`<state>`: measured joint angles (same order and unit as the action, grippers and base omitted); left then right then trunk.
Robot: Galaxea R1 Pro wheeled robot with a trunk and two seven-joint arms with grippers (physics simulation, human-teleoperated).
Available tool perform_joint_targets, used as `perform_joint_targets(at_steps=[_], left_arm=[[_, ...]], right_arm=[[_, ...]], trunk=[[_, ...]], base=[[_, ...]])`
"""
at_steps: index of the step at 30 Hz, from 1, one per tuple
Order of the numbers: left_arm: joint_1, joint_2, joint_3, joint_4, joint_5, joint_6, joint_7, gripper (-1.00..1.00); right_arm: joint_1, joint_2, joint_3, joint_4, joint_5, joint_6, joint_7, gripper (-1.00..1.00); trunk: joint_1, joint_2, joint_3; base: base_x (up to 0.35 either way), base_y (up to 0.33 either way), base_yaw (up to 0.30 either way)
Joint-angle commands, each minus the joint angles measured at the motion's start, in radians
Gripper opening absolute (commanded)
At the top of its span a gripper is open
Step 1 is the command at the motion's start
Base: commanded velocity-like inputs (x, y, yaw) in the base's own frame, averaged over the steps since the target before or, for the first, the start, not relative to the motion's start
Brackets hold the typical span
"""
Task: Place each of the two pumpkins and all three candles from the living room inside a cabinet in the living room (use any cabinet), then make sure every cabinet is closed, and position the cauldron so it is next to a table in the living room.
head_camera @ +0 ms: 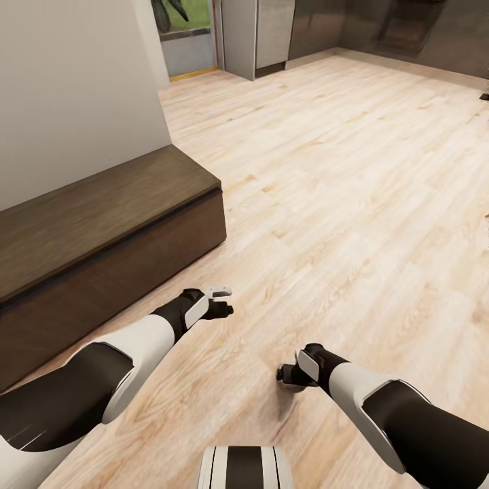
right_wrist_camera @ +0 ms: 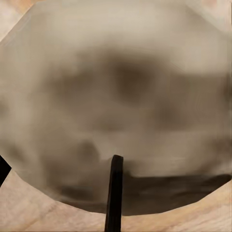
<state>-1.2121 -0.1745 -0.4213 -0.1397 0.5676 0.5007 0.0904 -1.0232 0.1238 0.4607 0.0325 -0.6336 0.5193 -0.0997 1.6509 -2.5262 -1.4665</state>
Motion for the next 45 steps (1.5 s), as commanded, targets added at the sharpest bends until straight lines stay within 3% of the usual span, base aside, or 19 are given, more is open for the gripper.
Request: perform_joint_targets(at_steps=[1, 31, 45], left_arm=[[0.000, 0.000, -0.005, -0.001, 0.011, 0.004, 0.008, 1.00], [0.000, 0.000, -0.005, 0.006, 0.011, 0.004, 0.008, 1.00], [0.000, 0.000, -0.004, 0.051, 0.009, 0.001, 0.011, 1.00]], right_arm=[[-0.001, 0.001, 0.006, -0.001, -0.011, 0.000, -0.005, -1.00], [0.000, 0.001, 0.004, 0.000, -0.010, -0.024, -0.006, -1.00], [0.000, -0.001, 0.004, -0.002, -0.011, -0.024, -0.005, -1.00]], trunk=[[-0.001, 0.000, 0.003], [-0.014, 0.007, 0.121], [-0.020, 0.010, 0.193]], base=[[0.000, 0.000, 0.000], [0.000, 0.000, 0.001], [0.000, 0.000, 0.150]])
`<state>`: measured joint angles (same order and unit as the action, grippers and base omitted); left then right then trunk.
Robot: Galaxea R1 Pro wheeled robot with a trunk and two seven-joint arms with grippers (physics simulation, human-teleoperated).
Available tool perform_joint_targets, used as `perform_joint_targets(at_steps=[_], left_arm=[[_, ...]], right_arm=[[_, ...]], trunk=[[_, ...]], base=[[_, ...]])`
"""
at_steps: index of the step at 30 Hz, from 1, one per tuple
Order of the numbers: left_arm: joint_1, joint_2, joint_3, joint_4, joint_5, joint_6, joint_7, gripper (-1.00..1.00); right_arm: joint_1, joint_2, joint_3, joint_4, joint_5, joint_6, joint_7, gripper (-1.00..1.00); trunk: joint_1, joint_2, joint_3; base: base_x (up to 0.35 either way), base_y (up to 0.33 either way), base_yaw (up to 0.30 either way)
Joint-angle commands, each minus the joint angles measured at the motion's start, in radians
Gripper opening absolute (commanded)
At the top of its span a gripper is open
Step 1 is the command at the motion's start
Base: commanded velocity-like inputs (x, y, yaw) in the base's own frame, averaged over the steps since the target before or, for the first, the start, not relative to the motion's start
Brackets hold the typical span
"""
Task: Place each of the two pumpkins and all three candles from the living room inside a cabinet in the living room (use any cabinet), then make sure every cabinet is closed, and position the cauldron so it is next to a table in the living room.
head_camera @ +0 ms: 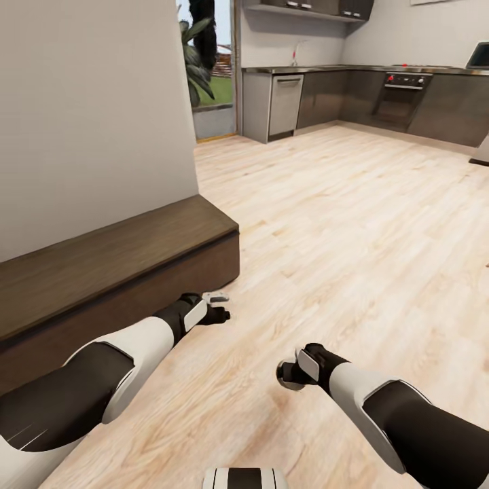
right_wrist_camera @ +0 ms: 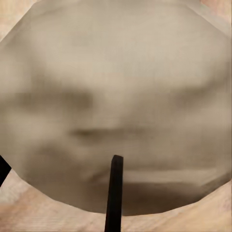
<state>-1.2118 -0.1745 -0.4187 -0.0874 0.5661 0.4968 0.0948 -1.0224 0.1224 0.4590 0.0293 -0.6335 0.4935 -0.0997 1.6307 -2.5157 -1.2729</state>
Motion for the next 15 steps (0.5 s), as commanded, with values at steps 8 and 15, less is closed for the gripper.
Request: perform_joint_targets(at_steps=[8, 15], left_arm=[[0.000, 0.000, -0.006, 0.063, 0.011, -0.002, 0.005, 1.00], [0.025, 0.000, -0.005, 0.069, 0.012, -0.003, 0.000, 1.00]], right_arm=[[-0.001, -0.005, 0.006, 0.001, -0.011, 0.002, -0.004, -1.00], [-0.001, -0.011, 0.007, 0.001, -0.010, 0.002, -0.003, -1.00]], trunk=[[-0.004, 0.002, 0.039], [-0.007, 0.003, 0.073]], base=[[0.000, 0.000, 0.215], [0.000, 0.000, 0.231]])
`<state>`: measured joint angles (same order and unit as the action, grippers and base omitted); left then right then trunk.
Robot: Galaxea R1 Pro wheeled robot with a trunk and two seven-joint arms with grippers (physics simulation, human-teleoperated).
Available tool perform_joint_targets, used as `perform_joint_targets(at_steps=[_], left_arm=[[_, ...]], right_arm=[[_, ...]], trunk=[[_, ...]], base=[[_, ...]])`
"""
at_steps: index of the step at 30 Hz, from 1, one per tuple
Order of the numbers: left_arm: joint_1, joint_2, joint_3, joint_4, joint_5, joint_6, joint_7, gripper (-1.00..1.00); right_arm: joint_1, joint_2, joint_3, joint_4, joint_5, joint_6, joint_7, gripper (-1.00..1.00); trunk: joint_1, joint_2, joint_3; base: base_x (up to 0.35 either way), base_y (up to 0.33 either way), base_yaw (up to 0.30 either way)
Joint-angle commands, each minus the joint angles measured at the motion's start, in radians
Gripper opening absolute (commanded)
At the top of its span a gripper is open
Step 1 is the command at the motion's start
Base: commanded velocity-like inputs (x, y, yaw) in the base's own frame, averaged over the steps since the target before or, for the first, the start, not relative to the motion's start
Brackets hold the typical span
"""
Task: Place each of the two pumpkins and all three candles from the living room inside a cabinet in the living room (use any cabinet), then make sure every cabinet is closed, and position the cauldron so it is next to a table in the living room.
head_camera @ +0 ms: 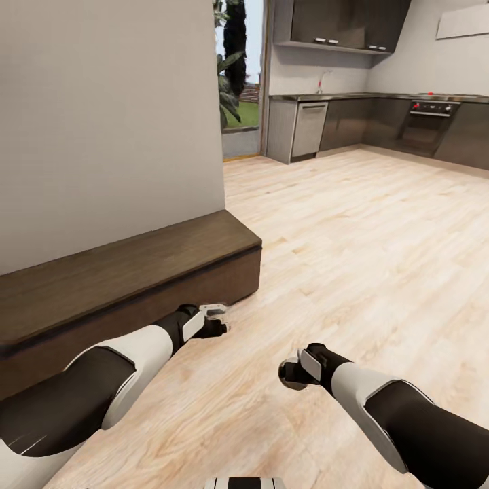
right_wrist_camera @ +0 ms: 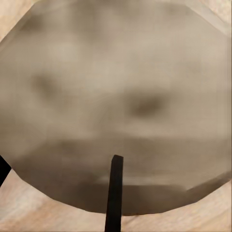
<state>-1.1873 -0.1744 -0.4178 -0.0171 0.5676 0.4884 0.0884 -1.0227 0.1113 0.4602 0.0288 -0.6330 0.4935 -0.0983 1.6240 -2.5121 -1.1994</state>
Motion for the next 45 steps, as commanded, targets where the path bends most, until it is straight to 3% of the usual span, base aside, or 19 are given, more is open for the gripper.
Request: perform_joint_targets(at_steps=[1, 7, 11, 24, 27, 35, 39, 41, 45], left_arm=[[0.013, 0.000, -0.006, -0.002, 0.011, 0.004, 0.006, 1.00], [0.046, 0.000, -0.005, -0.001, 0.011, -0.024, 0.007, 1.00], [0.103, 0.000, -0.004, -0.001, 0.011, -0.078, 0.007, 1.00], [0.132, 0.001, -0.004, 0.001, 0.008, -0.089, 0.016, 1.00], [0.133, 0.014, -0.004, 0.006, 0.009, -0.090, 0.017, 1.00], [0.140, 0.018, -0.003, 0.020, 0.009, -0.091, 0.017, 1.00], [0.186, 0.021, -0.003, 0.024, 0.009, -0.125, 0.017, 1.00], [0.219, 0.044, -0.003, 0.030, 0.009, -0.173, 0.017, 1.00], [0.231, 0.061, -0.003, 0.033, 0.012, -0.193, 0.017, 1.00]], right_arm=[[-0.001, 0.000, 0.005, 0.001, -0.011, 0.002, -0.004, -1.00], [-0.001, -0.001, 0.006, 0.001, -0.010, 0.001, -0.004, -1.00], [-0.001, -0.001, 0.006, 0.001, -0.010, 0.001, -0.004, -1.00], [-0.001, -0.001, 0.006, 0.000, -0.010, 0.001, -0.006, -1.00], [-0.001, -0.001, 0.006, 0.001, -0.010, 0.001, -0.006, -1.00], [-0.001, -0.001, 0.006, 0.001, -0.010, 0.001, -0.006, -1.00], [-0.001, -0.001, 0.007, 0.002, -0.008, 0.001, -0.006, -1.00], [-0.001, -0.001, 0.007, 0.004, -0.007, 0.001, -0.006, -1.00], [0.000, -0.008, 0.008, 0.006, -0.007, 0.000, -0.006, -1.00]], trunk=[[-0.001, 0.000, 0.004], [-0.003, 0.001, 0.032], [-0.005, 0.002, 0.051], [-0.011, 0.005, 0.110], [-0.011, 0.005, 0.112], [-0.011, 0.005, 0.113], [-0.011, 0.005, 0.113], [-0.011, 0.005, 0.113], [-0.011, 0.005, 0.113]], base=[[0.000, 0.000, 0.242], [0.000, 0.000, 0.246], [0.000, 0.000, 0.249], [0.000, 0.000, 0.252], [0.000, 0.000, 0.261], [-0.031, 0.000, 0.110], [-0.252, 0.000, 0.039], [-0.301, 0.000, 0.215], [-0.308, 0.000, 0.267]])
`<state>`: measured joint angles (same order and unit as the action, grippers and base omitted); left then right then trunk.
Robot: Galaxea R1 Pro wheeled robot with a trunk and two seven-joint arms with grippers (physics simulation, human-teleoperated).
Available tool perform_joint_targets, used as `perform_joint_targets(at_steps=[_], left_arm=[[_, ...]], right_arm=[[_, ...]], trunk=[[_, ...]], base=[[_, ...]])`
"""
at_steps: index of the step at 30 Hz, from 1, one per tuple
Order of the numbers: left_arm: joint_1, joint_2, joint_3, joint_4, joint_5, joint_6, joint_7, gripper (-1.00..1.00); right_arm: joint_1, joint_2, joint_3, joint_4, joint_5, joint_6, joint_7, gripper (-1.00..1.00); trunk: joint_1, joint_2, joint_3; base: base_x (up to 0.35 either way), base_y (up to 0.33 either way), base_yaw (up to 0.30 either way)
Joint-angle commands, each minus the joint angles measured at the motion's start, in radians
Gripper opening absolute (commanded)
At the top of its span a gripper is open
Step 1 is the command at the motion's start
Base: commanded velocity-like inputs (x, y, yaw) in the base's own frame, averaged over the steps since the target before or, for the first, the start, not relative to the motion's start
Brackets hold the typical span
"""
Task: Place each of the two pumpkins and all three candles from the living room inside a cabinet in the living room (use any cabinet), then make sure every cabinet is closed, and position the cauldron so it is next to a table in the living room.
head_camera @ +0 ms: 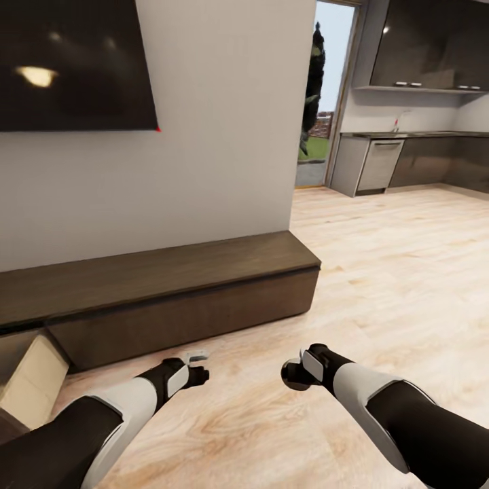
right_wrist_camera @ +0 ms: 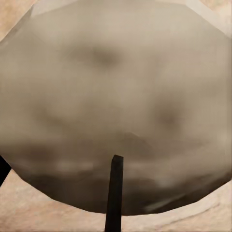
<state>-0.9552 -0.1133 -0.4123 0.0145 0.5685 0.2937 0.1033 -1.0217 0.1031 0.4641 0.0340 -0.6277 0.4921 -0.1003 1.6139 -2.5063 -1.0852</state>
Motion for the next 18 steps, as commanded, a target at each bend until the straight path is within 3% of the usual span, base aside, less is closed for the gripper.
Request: perform_joint_targets(at_steps=[1, 6, 18], left_arm=[[0.000, 0.000, -0.009, 0.002, 0.011, 0.000, 0.003, 1.00], [0.002, 0.003, -0.008, 0.004, 0.010, -0.004, 0.003, 1.00], [0.003, 0.001, -0.009, 0.004, 0.011, -0.005, 0.003, 1.00]], right_arm=[[0.000, -0.006, 0.004, 0.001, -0.012, 0.002, -0.004, -1.00], [0.019, -0.029, 0.005, 0.002, -0.012, 0.001, -0.004, -1.00], [0.043, -0.029, 0.011, 0.000, -0.011, 0.000, -0.004, -1.00]], trunk=[[-0.001, 0.000, -0.001], [-0.001, 0.000, -0.001], [-0.001, 0.000, 0.005]], base=[[-0.310, 0.000, 0.283], [-0.311, 0.000, 0.287], [-0.311, 0.000, 0.278]])
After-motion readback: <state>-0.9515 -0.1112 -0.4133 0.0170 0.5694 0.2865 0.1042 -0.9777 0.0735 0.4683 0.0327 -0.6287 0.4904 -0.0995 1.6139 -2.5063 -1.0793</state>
